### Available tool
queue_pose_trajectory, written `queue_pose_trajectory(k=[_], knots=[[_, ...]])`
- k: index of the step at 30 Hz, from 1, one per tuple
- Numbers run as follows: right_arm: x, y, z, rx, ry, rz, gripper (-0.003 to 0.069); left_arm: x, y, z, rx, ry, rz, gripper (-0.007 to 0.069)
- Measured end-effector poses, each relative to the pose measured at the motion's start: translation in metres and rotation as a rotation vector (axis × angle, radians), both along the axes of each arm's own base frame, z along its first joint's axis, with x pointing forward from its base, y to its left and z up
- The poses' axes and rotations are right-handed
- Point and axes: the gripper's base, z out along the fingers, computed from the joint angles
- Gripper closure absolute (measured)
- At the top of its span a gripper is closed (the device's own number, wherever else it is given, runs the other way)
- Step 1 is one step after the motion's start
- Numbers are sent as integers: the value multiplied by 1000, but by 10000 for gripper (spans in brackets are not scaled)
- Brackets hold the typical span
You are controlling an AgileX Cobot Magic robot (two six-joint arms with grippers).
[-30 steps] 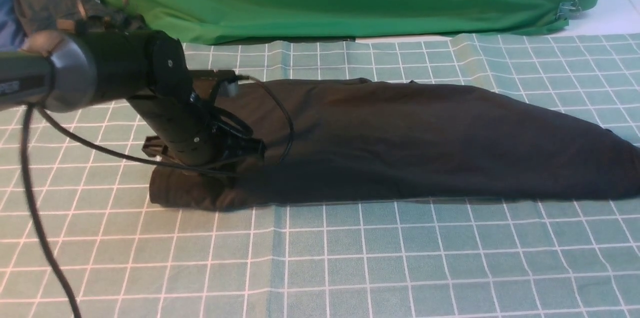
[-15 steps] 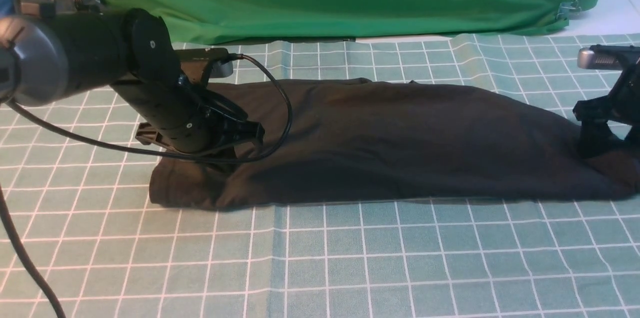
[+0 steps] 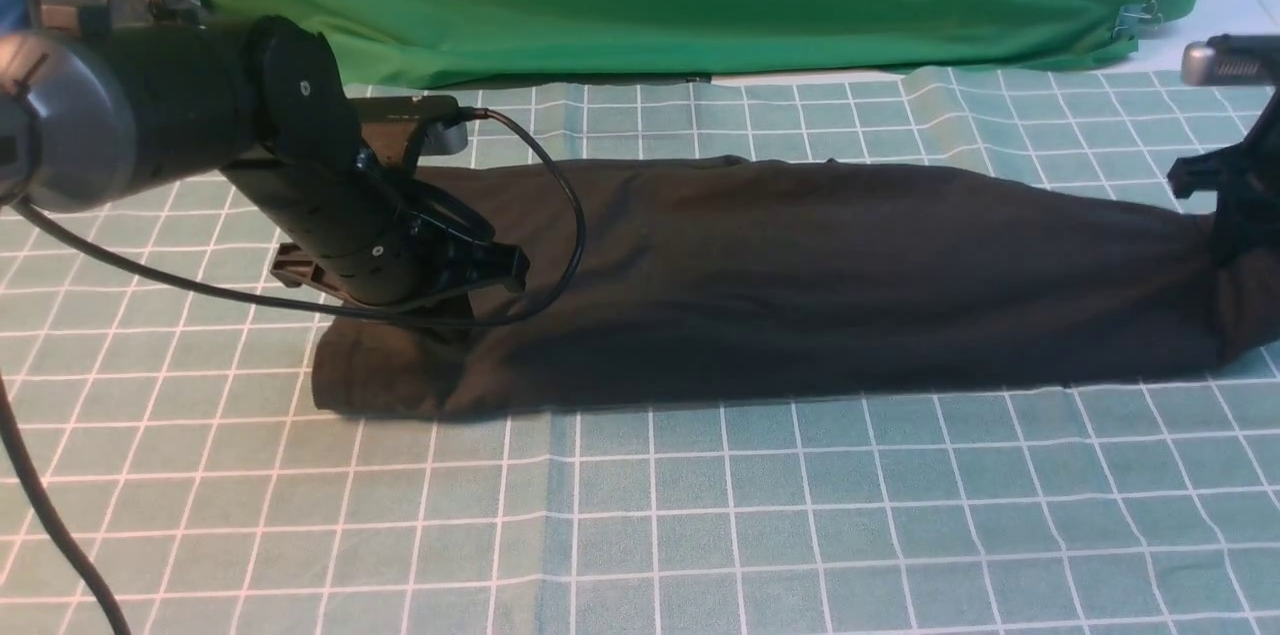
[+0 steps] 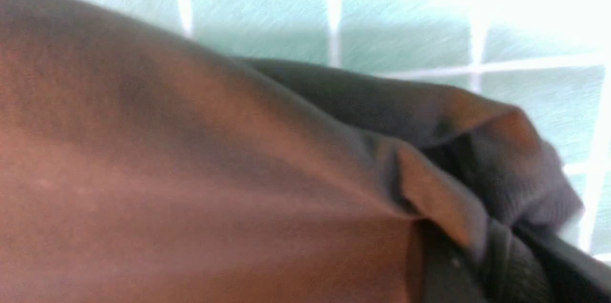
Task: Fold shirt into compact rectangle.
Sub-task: 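Pull the folded dark garment lengthwise by its ends to straighten it flat on the table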
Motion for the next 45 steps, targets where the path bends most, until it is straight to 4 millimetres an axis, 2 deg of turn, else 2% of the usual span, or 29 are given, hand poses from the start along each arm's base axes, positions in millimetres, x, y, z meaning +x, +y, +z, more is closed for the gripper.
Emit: queue_pose_trajectory(k=[3,6,10,14,17,19,22,24,27,30,34,37,38,39,42,45], knots=[[2,-5,-5,-49,0,-12,352,0,0,0,4,-1,-3,615],[4,-8,-13,-79,9,-31,302,0,1,0,11,-1,-10,613],[5,-10,-11,-104,-1,-35,281,0,2,0,25,0,-22,613],[4,-13,27,-143,-97,-39,386,-1,8,0,98,11,-15,613],[-5,-8,69,-120,-207,-63,498,1,16,3,173,11,42,613],[-13,6,91,-28,-252,-37,582,5,19,7,163,-1,80,613],[-18,34,100,120,-256,53,629,8,10,12,85,-17,81,613],[-21,62,95,224,-238,127,638,8,-8,15,4,-45,44,613],[-25,105,76,298,-177,233,640,9,-30,14,-57,-84,15,613],[-29,148,50,316,-124,343,639,10,-44,-3,-84,-46,4,613],[-36,197,17,309,-77,461,639,14,-44,-34,-57,54,9,613],[-41,203,-6,266,-18,478,639,15,-34,-40,-11,77,5,613],[-42,203,-7,261,-13,479,639,15,-32,-40,-5,79,6,613],[-44,197,-18,221,19,456,639,15,-24,-41,11,93,16,613],[-49,180,-36,180,61,402,639,14,-5,-48,18,129,69,613],[-52,166,-39,176,47,353,639,13,11,-50,-1,150,124,613]])
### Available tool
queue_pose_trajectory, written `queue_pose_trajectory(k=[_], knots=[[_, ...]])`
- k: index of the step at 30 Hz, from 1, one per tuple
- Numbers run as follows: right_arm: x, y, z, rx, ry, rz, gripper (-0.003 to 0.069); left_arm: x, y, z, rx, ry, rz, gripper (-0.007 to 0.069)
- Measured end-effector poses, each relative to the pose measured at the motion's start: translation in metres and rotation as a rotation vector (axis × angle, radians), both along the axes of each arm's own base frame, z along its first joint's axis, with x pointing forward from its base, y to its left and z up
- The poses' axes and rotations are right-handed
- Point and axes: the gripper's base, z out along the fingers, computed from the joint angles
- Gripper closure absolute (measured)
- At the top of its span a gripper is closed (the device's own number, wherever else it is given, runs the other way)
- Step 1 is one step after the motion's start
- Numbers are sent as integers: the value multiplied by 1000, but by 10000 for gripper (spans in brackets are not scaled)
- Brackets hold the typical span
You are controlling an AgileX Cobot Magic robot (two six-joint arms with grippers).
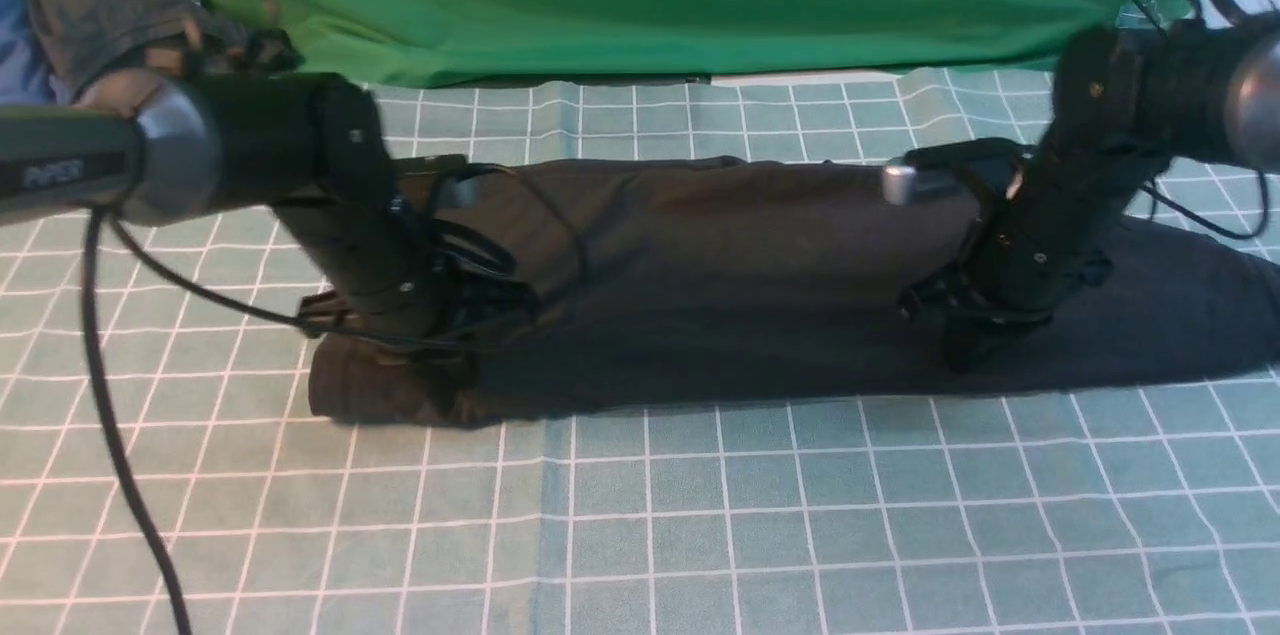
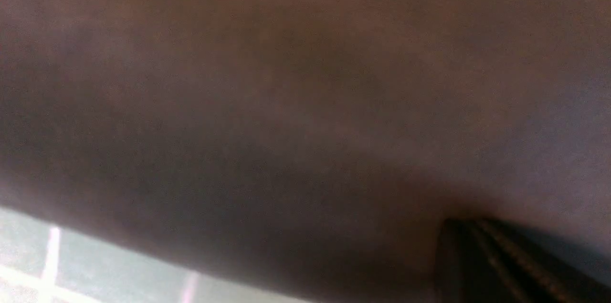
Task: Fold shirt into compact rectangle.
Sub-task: 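Pull the folded dark garment lengthwise by its ends to straighten it flat on the table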
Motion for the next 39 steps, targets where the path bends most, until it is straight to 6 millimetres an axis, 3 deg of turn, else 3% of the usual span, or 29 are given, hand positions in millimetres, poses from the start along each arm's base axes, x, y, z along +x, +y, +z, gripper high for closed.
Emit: queue_pose_trajectory(k=[4,9,20,25,28,35,38,39], knots=[[2,-29,-1,-14,6,-66,638,-5,22,-2,-34,41,78,613],[5,-58,2,-17,13,-134,638,-10,32,4,-14,30,60,613],[11,-117,26,-18,-30,-271,638,-26,46,51,49,-62,-7,613],[8,-121,42,-14,-67,-259,638,-27,48,64,36,-121,18,613],[8,-118,47,-7,-85,-242,638,-27,50,58,48,-107,28,613],[12,-119,52,-9,-125,-266,615,-29,62,2,82,17,56,613],[16,-122,59,-44,-140,-263,527,-27,66,4,84,15,82,613],[17,-125,63,-73,-147,-279,440,-28,68,7,85,15,91,613]])
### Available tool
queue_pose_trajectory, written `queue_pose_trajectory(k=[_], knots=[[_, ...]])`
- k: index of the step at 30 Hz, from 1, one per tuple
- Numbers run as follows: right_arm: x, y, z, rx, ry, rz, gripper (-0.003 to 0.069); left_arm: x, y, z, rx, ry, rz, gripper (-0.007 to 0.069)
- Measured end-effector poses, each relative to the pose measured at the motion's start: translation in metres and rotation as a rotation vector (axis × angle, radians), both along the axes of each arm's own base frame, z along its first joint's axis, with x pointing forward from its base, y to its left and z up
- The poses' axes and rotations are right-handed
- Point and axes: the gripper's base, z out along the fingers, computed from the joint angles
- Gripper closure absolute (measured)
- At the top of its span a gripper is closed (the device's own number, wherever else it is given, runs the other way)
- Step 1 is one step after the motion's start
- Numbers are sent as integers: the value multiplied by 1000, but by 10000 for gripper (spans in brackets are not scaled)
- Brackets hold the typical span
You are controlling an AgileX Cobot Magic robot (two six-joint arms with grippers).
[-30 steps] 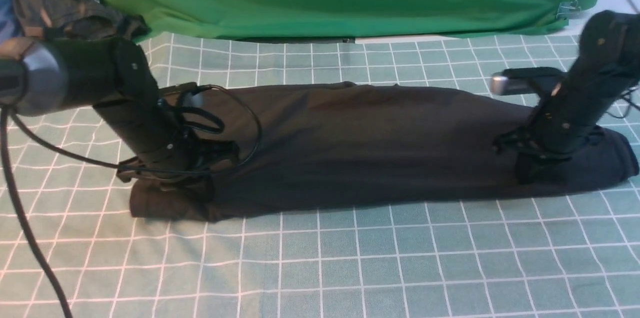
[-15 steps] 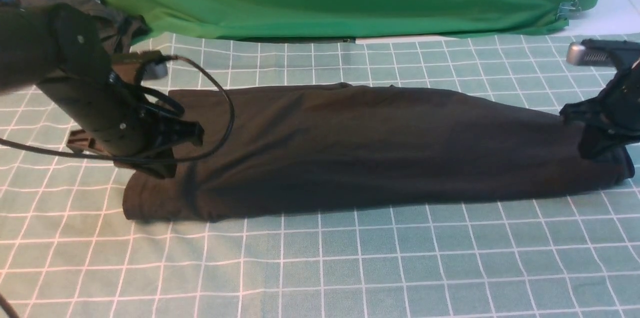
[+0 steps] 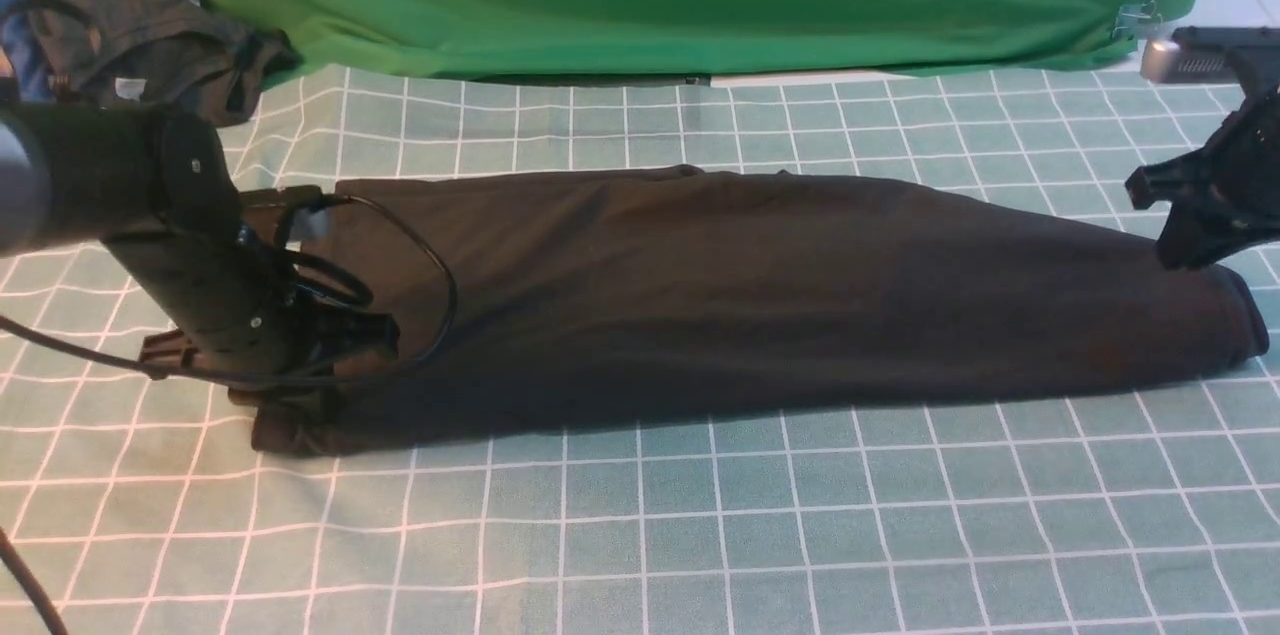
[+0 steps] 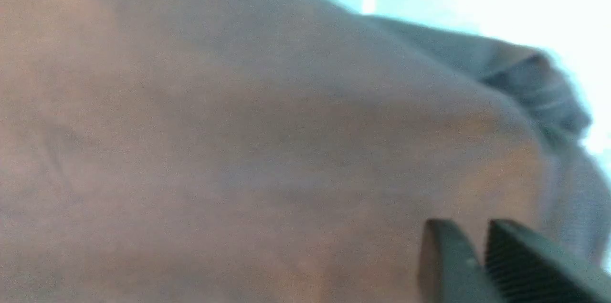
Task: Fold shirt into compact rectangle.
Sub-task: 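Pull the folded dark garment lengthwise by its ends to straighten it flat on the table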
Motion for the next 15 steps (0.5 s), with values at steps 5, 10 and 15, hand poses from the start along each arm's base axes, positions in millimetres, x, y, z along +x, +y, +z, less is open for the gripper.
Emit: queue_pose_trajectory(k=[5,10,15], knots=[[1,-12,4,-56,1,-72,146,-10,9,39,31,-93,-3,613],[3,-30,-6,-61,24,-121,33,-31,7,100,5,-274,14,613],[8,-38,-36,12,91,-159,47,-62,2,144,-46,-374,0,613]])
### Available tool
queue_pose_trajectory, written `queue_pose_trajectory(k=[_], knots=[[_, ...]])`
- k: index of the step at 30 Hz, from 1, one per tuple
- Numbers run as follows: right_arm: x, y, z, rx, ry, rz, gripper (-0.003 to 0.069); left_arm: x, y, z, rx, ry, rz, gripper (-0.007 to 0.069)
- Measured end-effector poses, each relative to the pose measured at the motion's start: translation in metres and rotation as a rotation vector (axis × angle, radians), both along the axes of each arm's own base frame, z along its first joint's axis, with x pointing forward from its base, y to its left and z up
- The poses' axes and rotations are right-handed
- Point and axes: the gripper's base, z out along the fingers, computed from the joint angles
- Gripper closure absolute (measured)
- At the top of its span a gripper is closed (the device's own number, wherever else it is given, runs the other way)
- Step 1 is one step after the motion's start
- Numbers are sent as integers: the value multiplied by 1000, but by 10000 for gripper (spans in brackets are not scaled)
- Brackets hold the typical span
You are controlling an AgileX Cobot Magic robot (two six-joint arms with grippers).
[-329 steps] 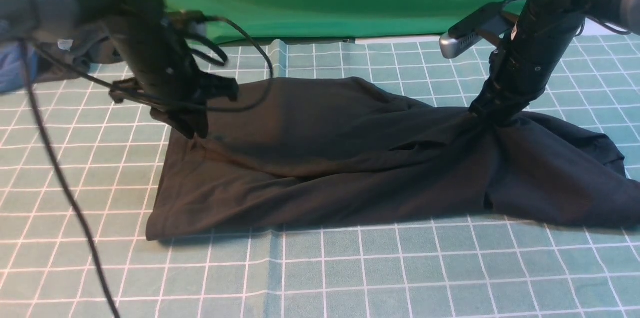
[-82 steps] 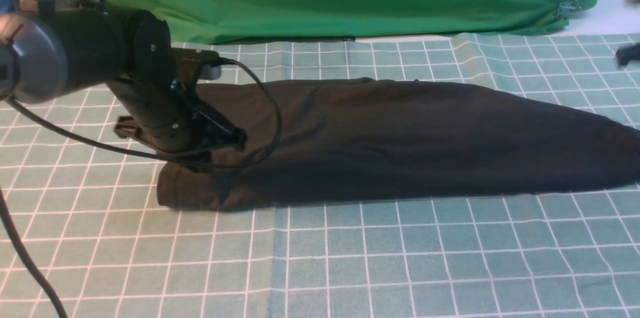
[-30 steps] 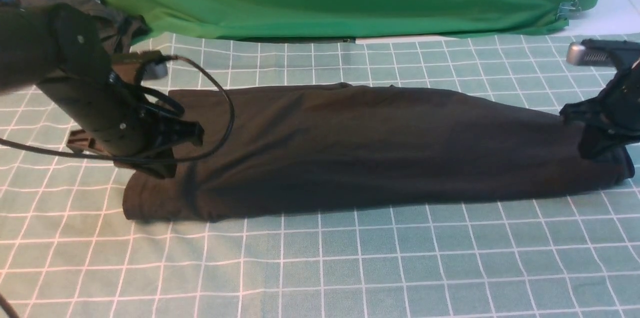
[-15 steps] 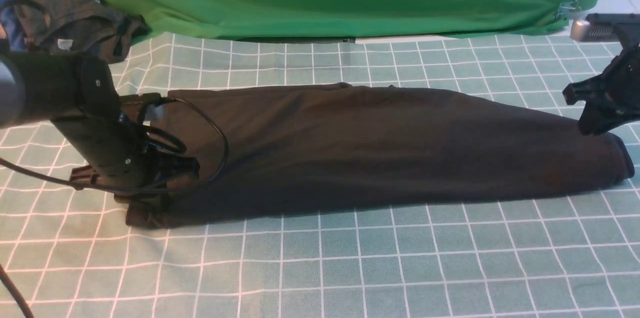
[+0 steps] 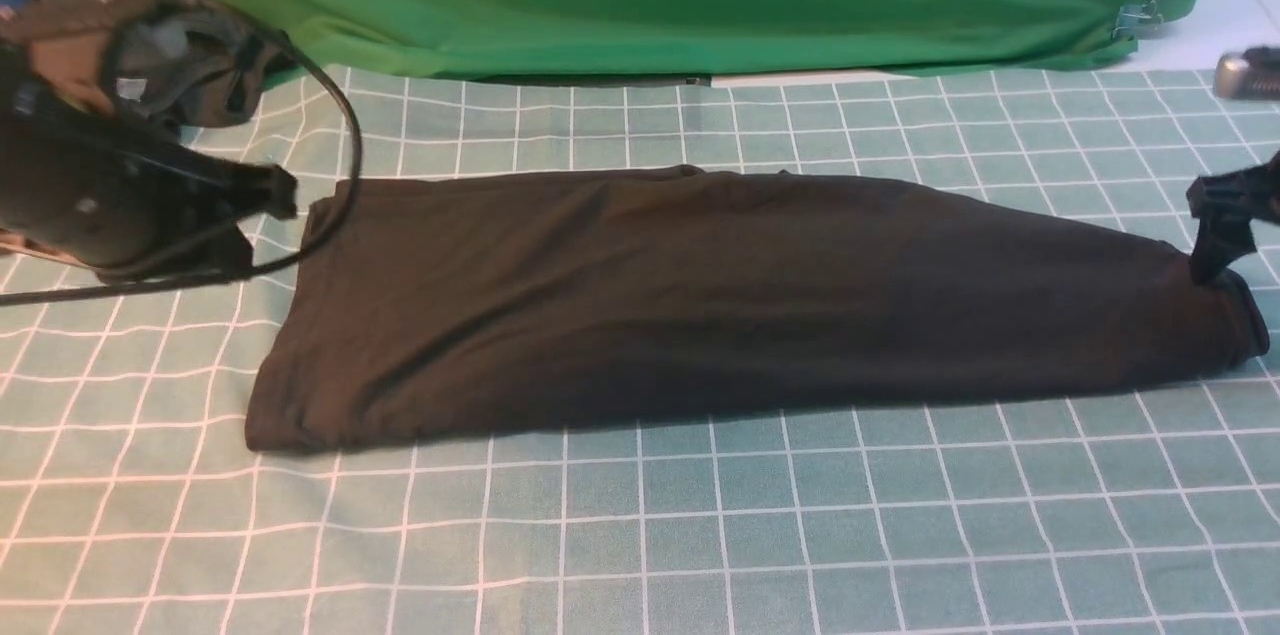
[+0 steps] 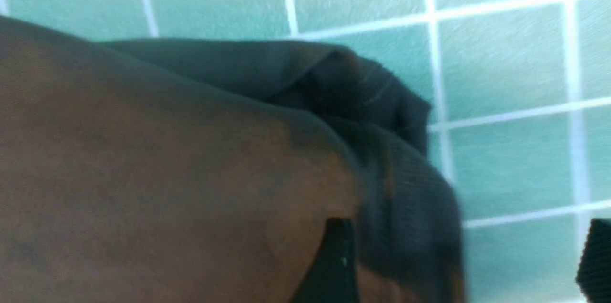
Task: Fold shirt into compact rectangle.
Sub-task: 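Pull the folded dark garment lengthwise by its ends to straighten it flat on the table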
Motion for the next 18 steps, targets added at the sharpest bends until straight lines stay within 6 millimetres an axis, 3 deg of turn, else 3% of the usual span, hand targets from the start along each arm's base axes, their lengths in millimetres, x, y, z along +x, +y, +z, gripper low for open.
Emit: queue_pose_trajectory(k=[7,11,12,14,16,18], knots=[[4,4,-29,55,53,11,103,-31,-2,24,-6,-38,-21,613],[5,4,-29,53,47,40,286,-41,-2,32,-8,-58,-25,613],[5,4,-29,54,44,55,407,-42,-2,34,-3,-67,-34,613],[5,4,-29,55,42,62,529,-44,-3,36,-1,-69,-42,613],[6,5,-28,55,40,84,598,-44,-3,35,-6,-65,-46,613],[6,4,-27,53,38,96,613,-45,-4,35,-9,-56,-49,613]])
